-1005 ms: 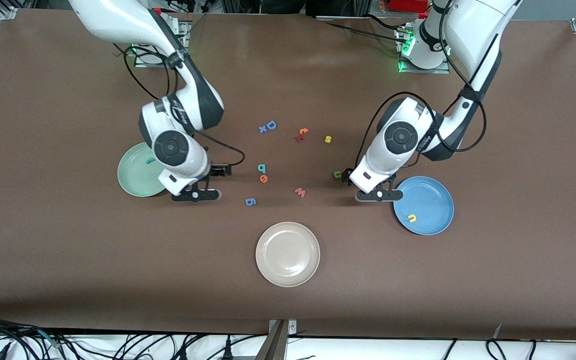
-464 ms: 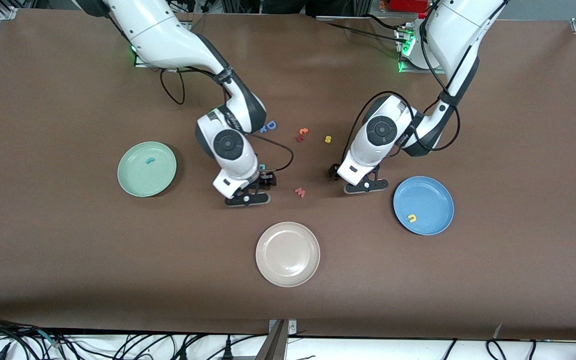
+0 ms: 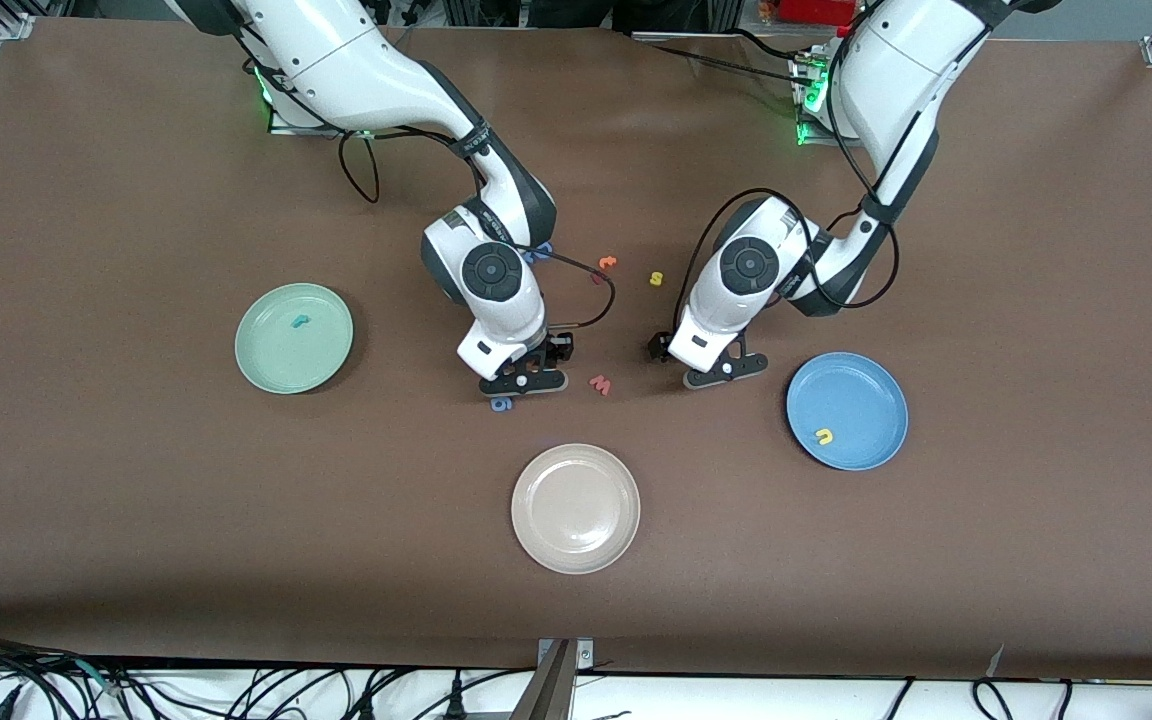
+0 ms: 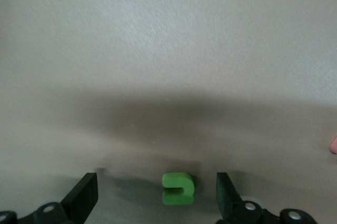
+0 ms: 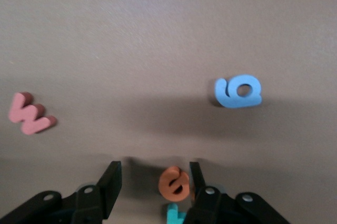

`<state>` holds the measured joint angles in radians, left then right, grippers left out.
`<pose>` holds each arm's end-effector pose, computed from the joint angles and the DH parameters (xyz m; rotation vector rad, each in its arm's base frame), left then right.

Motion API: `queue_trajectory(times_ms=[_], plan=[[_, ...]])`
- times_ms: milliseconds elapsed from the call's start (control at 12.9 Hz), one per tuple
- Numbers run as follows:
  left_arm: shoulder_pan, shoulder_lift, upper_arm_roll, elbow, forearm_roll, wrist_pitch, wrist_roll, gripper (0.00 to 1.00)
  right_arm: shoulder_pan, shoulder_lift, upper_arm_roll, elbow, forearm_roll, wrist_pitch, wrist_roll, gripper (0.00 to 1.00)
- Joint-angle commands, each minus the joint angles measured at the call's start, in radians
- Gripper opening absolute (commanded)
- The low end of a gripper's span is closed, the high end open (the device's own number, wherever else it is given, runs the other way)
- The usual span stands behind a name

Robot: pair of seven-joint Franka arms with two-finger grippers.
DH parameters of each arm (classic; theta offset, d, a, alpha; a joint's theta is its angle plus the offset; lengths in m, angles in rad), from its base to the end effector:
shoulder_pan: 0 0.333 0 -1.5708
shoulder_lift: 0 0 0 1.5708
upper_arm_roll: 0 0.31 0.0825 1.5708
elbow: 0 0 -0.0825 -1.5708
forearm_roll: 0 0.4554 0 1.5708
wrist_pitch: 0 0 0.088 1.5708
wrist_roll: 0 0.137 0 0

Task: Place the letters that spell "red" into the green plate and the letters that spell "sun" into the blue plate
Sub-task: 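Grasp the green c with the left gripper, the orange e with the right gripper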

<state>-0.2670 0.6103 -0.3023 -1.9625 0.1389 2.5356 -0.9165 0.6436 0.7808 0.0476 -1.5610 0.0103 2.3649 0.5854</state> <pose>0.5424 -0.3584 0.0780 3.0428 0.4342 -0.1005 0.5810 0.4777 0.1026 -3.0920 -0.1305 0.0079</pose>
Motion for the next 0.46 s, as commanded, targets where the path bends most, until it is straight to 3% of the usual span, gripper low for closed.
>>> queue_trajectory(times_ms=[0, 155, 387], plan=[[-0.018, 0.011, 0.011, 0.008, 0.007, 0.012, -0.022, 0.98, 0.002, 0.002, -0.002, 0.002, -0.003, -0.041, -0.003, 0.60], [-0.021, 0.016, 0.011, 0.007, 0.010, 0.012, -0.022, 0.98, 0.002, 0.002, -0.002, -0.004, -0.003, -0.044, -0.003, 0.60], [-0.029, 0.028, 0.011, 0.007, 0.018, 0.014, -0.021, 0.77, 0.002, 0.003, -0.002, -0.005, -0.003, -0.045, -0.003, 0.58]])
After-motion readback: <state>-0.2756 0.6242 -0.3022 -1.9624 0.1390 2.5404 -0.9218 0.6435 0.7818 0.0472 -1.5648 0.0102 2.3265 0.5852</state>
